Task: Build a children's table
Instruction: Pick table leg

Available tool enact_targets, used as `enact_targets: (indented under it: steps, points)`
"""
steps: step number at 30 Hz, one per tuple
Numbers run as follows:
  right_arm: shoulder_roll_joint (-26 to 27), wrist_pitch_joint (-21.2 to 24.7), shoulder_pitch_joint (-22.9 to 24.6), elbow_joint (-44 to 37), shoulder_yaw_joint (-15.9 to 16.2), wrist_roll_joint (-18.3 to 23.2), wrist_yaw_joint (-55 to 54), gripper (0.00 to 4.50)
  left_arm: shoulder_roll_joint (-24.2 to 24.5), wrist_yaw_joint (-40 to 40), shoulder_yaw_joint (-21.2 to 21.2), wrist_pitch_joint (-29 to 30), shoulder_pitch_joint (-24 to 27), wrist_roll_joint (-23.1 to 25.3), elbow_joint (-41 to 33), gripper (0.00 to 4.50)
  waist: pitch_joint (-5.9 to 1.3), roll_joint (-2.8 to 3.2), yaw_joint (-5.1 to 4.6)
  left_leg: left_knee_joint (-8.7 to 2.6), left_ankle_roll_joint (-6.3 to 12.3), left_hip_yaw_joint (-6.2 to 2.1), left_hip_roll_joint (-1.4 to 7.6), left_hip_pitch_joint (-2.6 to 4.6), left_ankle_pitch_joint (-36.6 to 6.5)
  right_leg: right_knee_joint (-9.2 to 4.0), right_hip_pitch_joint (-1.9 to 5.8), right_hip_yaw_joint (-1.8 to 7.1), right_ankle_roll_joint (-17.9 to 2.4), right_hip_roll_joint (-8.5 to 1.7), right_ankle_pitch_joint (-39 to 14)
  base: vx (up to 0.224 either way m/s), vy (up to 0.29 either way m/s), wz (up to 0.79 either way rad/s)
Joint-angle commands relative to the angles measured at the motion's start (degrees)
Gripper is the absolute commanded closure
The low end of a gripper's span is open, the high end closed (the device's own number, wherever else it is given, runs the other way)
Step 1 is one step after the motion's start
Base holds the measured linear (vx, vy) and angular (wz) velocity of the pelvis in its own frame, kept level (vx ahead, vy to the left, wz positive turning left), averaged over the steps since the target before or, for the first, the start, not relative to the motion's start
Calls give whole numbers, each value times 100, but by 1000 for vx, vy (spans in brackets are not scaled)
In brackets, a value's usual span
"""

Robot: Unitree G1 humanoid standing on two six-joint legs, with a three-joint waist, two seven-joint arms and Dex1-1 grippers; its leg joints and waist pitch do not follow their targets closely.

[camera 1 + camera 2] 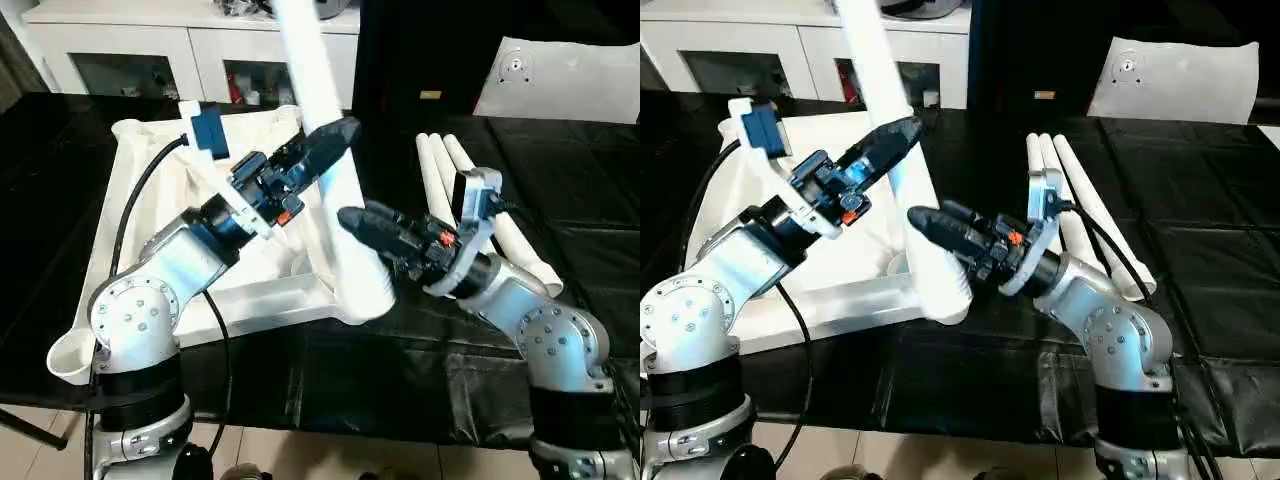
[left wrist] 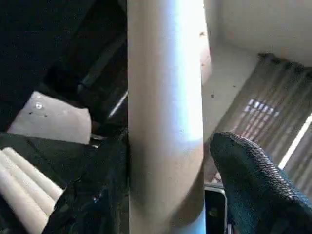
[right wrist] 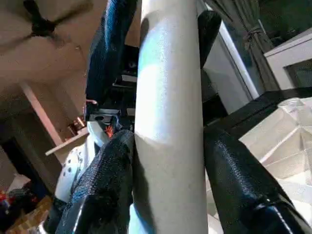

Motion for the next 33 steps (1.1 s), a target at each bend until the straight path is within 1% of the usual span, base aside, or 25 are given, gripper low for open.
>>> enact_targets:
  steps: [1, 5, 6, 8, 9, 11, 12, 14, 15, 17, 19, 20, 22, 23, 24, 27, 32, 33]
  points:
    - [-79, 69, 20, -25, 41, -3, -46, 268, 49, -170, -25, 61, -16, -303, -88, 196, -402, 24, 28, -344, 282, -53, 240, -23, 102, -446, 414, 315, -970, -493, -485, 0, 0, 0]
    - [-140, 62, 10, -12, 72, -32, -44, 268, 116, -254, -56, 90, 28, -394, -128, 196, -400, 27, 25, -351, 245, -58, 243, -21, 93, -443, 415, 310, -956, -483, -514, 0, 0, 0]
    - [-145, 52, 6, -10, 80, -55, -55, 268, 167, -297, -106, 91, 52, -344, -142, 196, -401, 43, 28, -350, 247, -62, 246, -16, 104, -439, 410, 309, -952, -485, -502, 0, 0, 0]
    - [-149, 24, 3, -5, 84, -98, -87, 268, 282, -397, -252, -74, 90, -51, -182, 196, -401, 30, 27, -347, 247, -58, 238, -19, 91, -451, 413, 311, -931, -489, -515, 0, 0, 0]
    - [-165, -10, -7, 8, 103, -165, -108, 268, 339, -425, -299, -176, 96, 111, -172, 196, -400, 39, 22, -354, 249, -64, 244, -19, 84, -452, 410, 311, -885, -486, -553, 0, 0, 0]
    - [-206, -49, -18, 20, 141, -209, -119, 269, 518, -613, -413, -369, 113, 368, -161, 196, -402, 42, 15, -353, 222, -63, 248, -14, 73, -449, 410, 311, -879, -486, -552, 0, 0, 0]
    - [-215, -64, -20, 26, 149, -232, -125, 269, 604, -727, -470, -430, 136, 458, -171, 196, -400, 31, 19, -360, 228, -68, 248, -14, 77, -455, 414, 310, -866, -487, -557, 0, 0, 0]
    - [-225, -79, -22, 31, 158, -254, -133, 269, 696, -835, -528, -486, 160, 529, -180, 196, -402, 42, 16, -359, 227, -66, 248, -11, 86, -442, 407, 314, -863, -489, -523, 0, 0, 0]
    - [-264, -139, -25, 59, 191, -328, -148, 269, 925, -1029, -650, -551, 224, 659, -182, 196, -407, 47, 19, -358, 211, -67, 246, -7, 81, -441, 407, 311, -874, -492, -524, 0, 0, 0]
    - [-308, -202, -31, 90, 226, -381, -165, 269, 1085, -1144, -709, -603, 263, 716, -150, 196, -409, 53, 8, -360, 185, -68, 249, -1, 94, -420, 402, 312, -878, -484, -458, 0, 0, 0]
    - [-322, -228, -33, 101, 236, -409, -171, 270, 1134, -1179, -711, -627, 272, 738, -128, 196, -405, 60, 1, -360, 162, -67, 256, -5, 84, -409, 405, 312, -952, -487, -361, 0, 0, 0]
    - [-348, -280, -36, 116, 251, -491, -172, 270, 1286, -1288, -771, -762, 288, 943, -70, 196, -406, 39, 0, -363, 165, -60, 254, -5, 44, -425, 407, 314, -964, -493, -382, 0, 0, 0]
    - [-376, -317, -38, 133, 271, -550, -173, 270, 1398, -1368, -829, -889, 293, 1120, 6, 196, -402, 51, 3, -366, 168, -60, 244, 1, 13, -423, 406, 318, -923, -490, -482, 0, 0, 0]
    - [-392, -329, -36, 141, 284, -572, -166, 270, 1401, -1384, -831, -914, 290, 1140, 36, 196, -401, 35, -4, -365, 146, -51, 246, 1, -1, -426, 408, 320, -918, -489, -512, 0, 0, 0]
    - [-399, -337, -34, 144, 293, -587, -161, 270, 1395, -1390, -829, -920, 290, 1138, 41, 196, -402, 46, -1, -364, 136, -53, 245, 1, 11, -419, 408, 320, -929, -490, -500, 0, 0, 0]
    - [-419, -376, -32, 161, 331, -644, -138, 270, 1340, -1359, -823, -936, 298, 1042, 60, 196, -402, 41, -1, -364, 131, -51, 247, -7, -14, -420, 413, 320, -977, -494, -494, 0, 0, 0]
    - [-447, -447, -52, 197, 406, -690, -114, 270, 1006, -1129, -726, -743, 299, 576, 89, 196, -412, 34, 10, -351, 152, -47, 244, -16, 9, -404, 420, 321, -1062, -497, -394, 0, 0, 0]
    - [-451, -450, -52, 197, 411, -695, -109, 270, 989, -1121, -726, -730, 301, 556, 92, 196, -409, 25, 8, -350, 166, -45, 241, -23, 8, -412, 425, 320, -1060, -498, -406, 0, 0, 0]
